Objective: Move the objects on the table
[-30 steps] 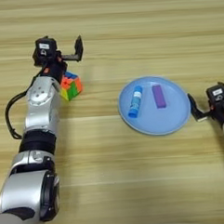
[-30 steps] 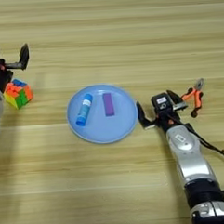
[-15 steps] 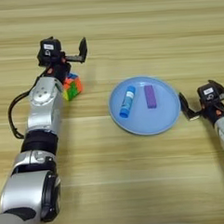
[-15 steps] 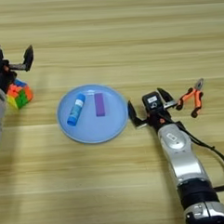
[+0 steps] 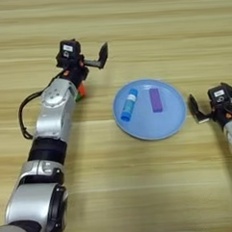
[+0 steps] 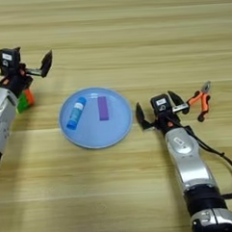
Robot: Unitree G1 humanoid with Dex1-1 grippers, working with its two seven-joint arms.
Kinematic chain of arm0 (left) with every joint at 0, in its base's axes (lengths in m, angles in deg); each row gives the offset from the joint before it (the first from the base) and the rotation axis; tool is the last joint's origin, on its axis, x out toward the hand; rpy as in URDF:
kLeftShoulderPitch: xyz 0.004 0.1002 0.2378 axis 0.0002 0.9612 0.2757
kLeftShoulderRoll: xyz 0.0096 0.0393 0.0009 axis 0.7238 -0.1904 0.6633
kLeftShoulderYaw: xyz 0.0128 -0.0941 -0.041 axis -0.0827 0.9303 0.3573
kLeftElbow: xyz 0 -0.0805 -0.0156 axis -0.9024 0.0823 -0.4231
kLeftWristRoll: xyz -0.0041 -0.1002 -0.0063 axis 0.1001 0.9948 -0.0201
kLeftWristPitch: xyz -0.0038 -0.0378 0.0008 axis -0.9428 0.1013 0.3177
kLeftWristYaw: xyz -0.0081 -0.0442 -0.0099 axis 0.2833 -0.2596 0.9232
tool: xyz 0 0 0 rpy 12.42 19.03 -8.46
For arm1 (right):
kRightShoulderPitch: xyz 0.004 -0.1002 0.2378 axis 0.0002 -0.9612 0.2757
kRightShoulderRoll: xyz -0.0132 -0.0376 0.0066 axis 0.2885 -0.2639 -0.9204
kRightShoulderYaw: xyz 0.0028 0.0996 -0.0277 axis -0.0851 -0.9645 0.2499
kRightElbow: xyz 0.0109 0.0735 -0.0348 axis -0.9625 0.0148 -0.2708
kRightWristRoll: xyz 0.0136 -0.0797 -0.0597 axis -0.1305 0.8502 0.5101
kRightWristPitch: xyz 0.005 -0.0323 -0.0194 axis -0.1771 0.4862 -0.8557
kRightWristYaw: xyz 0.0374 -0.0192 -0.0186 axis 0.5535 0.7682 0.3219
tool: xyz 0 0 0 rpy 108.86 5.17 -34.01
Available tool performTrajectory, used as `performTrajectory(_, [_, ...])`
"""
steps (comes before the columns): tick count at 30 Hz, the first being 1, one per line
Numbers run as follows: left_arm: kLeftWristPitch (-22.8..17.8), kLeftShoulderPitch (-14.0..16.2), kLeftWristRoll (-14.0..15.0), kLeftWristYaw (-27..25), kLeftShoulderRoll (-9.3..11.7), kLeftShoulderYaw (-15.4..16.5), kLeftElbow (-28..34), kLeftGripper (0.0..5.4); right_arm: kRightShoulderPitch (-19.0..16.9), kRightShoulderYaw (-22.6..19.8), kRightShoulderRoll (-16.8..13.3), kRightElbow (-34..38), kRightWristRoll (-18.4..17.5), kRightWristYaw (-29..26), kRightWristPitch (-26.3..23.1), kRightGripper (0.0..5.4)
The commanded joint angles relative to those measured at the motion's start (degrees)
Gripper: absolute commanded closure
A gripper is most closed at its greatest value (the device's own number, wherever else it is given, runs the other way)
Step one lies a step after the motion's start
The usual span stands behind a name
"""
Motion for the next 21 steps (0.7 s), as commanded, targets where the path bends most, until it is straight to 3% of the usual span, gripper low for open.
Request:
performTrajectory(1, [-6.2, 1.6, 1.2, -2.1, 0.6, -1.7, 7.4, 0.0, 1.2, 0.2, 0.7, 1.2, 0.6, 0.7, -1.8, 0.01])
performTrajectory(5, [-11.9, 2.3, 0.2, -1.9, 2.6, -2.2, 11.5, 0.0, 1.1, 0.2, 1.4, 2.3, 0.7, 1.2, -2.6, 0.01])
performTrajectory(9, [-18.5, 3.3, 1.3, -2.8, 4.3, -2.5, 17.2, 0.0, 0.6, 0.4, 2.3, 4.0, 1.0, 1.6, -3.7, 0.01])
performTrajectory(16, [-29.0, 5.9, 0.8, -5.2, 8.8, -5.6, 28.4, 0.0, -0.3, 0.7, 3.2, 7.0, 1.2, 2.2, -5.7, 0.01])
performTrajectory(21, [-37.9, 8.5, 3.4, -7.9, 11.5, -7.0, 36.2, 0.0, -0.8, 0.9, 4.0, 9.0, 1.5, 2.7, -7.0, 0.01])
